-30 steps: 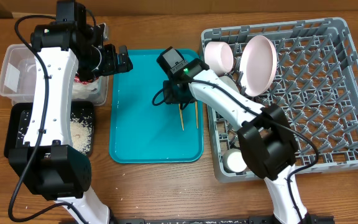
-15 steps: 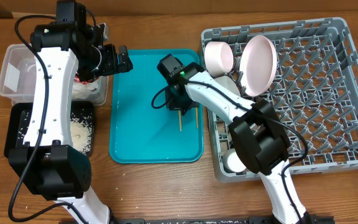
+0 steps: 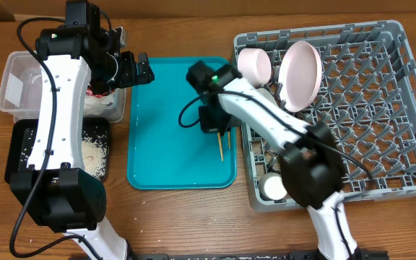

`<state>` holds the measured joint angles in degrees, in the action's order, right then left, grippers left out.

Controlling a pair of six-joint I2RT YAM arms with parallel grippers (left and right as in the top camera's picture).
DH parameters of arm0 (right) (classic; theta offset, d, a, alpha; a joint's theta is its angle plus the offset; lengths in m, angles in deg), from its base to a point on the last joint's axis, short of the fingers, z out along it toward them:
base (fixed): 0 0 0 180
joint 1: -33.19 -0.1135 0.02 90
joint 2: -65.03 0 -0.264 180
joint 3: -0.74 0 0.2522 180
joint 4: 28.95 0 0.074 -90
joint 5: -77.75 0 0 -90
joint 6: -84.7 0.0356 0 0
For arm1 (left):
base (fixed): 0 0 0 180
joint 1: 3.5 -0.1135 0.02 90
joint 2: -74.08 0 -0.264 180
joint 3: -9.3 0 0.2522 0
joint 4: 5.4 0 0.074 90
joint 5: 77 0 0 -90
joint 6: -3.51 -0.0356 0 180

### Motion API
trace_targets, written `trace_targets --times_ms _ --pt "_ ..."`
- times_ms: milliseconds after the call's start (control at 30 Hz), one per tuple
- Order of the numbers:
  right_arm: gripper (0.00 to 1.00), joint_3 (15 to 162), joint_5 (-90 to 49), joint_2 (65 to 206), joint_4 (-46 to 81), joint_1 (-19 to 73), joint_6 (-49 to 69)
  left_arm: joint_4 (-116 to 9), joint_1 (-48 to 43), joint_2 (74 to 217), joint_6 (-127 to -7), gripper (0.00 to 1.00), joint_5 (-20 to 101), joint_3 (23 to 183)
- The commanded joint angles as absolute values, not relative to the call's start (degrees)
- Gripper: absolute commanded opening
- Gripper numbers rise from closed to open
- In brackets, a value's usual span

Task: Sort waste into correct bins and load items into the dishwasher
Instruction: 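Carry the chopstick into the rack and release it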

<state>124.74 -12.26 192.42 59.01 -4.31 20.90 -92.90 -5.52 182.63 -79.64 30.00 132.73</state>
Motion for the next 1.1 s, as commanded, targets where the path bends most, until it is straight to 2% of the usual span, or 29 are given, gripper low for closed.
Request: trace_targets --times_ms 0,167,433,667,1000,1067 --pt "0.04 128.5 -10.4 179.2 61.9 -4.4 18.4 -92.8 -5.6 182.3 -80.3 1.0 30.4 133.6" --pt "0.04 128.5 -3.0 170.1 69.4 -2.0 18.5 -92.8 -5.6 182.3 -80.3 1.0 30.4 133.6" --pt "0.04 125.3 3.7 169.1 77.6 5.2 18.5 -92.8 -5.6 182.3 -80.3 1.0 30.4 133.6" --pt "0.04 117.2 3.6 169.1 73.2 11.0 14.8 -92.8 -5.6 182.3 -80.3 1.0 30.4 133.6" --pt "0.04 106.0 2.7 169.1 68.5 13.7 8.1 -92.8 -5.6 182.3 -80.3 1.0 30.4 133.6" --pt "0.13 105.9 1.6 169.1 68.1 14.4 8.1 -92.8 -5.6 182.3 -80.3 1.0 30.4 133.6"
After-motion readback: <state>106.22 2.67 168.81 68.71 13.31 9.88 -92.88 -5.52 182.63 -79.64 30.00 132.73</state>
